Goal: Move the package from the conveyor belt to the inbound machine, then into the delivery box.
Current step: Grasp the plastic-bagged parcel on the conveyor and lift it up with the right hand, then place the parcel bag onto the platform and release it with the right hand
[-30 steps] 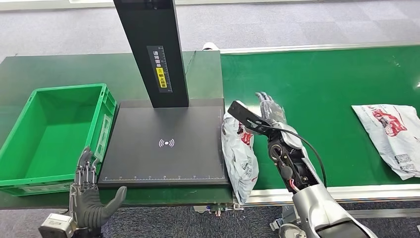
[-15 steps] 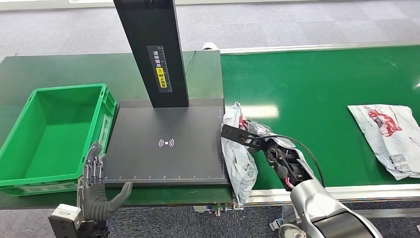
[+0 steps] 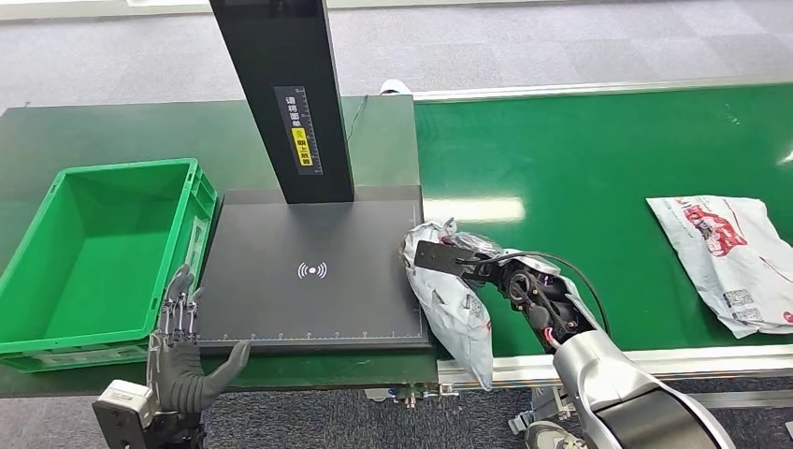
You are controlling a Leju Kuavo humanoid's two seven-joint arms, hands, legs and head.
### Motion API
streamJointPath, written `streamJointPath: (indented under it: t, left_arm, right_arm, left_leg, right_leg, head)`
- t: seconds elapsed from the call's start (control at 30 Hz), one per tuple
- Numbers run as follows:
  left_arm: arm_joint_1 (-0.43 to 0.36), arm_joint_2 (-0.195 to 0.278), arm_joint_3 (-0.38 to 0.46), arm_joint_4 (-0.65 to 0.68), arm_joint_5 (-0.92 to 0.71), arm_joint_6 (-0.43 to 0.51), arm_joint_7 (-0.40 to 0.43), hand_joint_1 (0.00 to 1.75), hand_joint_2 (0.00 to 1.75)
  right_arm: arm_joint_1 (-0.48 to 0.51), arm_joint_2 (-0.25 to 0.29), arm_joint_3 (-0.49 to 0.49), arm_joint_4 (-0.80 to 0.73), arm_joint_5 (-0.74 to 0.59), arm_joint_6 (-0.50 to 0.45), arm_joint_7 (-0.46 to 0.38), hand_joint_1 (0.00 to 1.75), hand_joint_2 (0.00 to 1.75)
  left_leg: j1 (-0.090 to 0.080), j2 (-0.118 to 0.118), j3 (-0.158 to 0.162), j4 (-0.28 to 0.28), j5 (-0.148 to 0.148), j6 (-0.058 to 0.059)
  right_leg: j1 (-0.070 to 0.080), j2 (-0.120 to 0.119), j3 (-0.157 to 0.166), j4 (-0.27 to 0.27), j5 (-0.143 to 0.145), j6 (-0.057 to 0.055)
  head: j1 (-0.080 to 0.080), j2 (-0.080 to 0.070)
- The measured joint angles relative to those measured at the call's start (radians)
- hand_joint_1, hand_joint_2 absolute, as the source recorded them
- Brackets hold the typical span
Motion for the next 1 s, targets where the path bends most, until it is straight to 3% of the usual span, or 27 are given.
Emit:
streamJointPath:
  t: [0.27, 0.63, 0.8, 0.97, 1.0]
  left_arm:
    - [0.017, 0.007, 0.001, -0.001, 0.005, 0.003, -0.004, 0.00, 1.75]
    - [0.056, -0.013, 0.025, -0.059, 0.029, 0.096, -0.070, 0.00, 1.75]
    - [0.056, -0.035, 0.045, -0.093, 0.059, 0.174, -0.112, 0.00, 1.75]
    - [0.056, -0.046, 0.061, -0.113, 0.109, 0.208, -0.128, 0.00, 1.75]
    - [0.055, -0.047, 0.063, -0.115, 0.115, 0.211, -0.128, 0.00, 1.75]
  right_arm:
    - [0.001, 0.000, 0.004, 0.000, -0.039, -0.063, -0.021, 1.75, 1.75]
    - [0.021, 0.061, -0.002, -0.101, -0.133, -0.339, -0.133, 1.75, 1.75]
    - [0.033, 0.106, 0.009, -0.121, -0.151, -0.354, -0.195, 1.75, 1.75]
    - [0.037, 0.139, 0.051, -0.107, -0.147, -0.332, -0.202, 1.75, 1.75]
    - [0.036, 0.146, 0.062, -0.099, -0.141, -0.323, -0.195, 1.67, 1.75]
  left_leg:
    - [0.000, 0.000, 0.000, 0.000, 0.000, 0.000]
    - [0.000, -0.001, 0.000, 0.000, 0.000, 0.000]
    - [0.000, -0.002, 0.000, 0.000, 0.000, 0.000]
    - [0.000, -0.003, -0.001, 0.000, 0.000, 0.000]
    - [0.000, -0.003, -0.001, 0.000, 0.000, 0.000]
  right_leg:
    - [0.000, 0.000, 0.000, 0.000, 0.000, 0.000]
    - [0.000, -0.001, 0.000, 0.000, 0.000, 0.000]
    - [0.000, -0.001, 0.000, 0.000, 0.000, 0.000]
    - [0.000, -0.001, 0.000, 0.000, 0.000, 0.000]
    - [0.000, -0.001, 0.000, 0.000, 0.000, 0.000]
  head:
    - [0.000, 0.000]
    - [0.000, 0.000]
    - [0.000, 0.000]
    - [0.000, 0.000]
    - [0.000, 0.000]
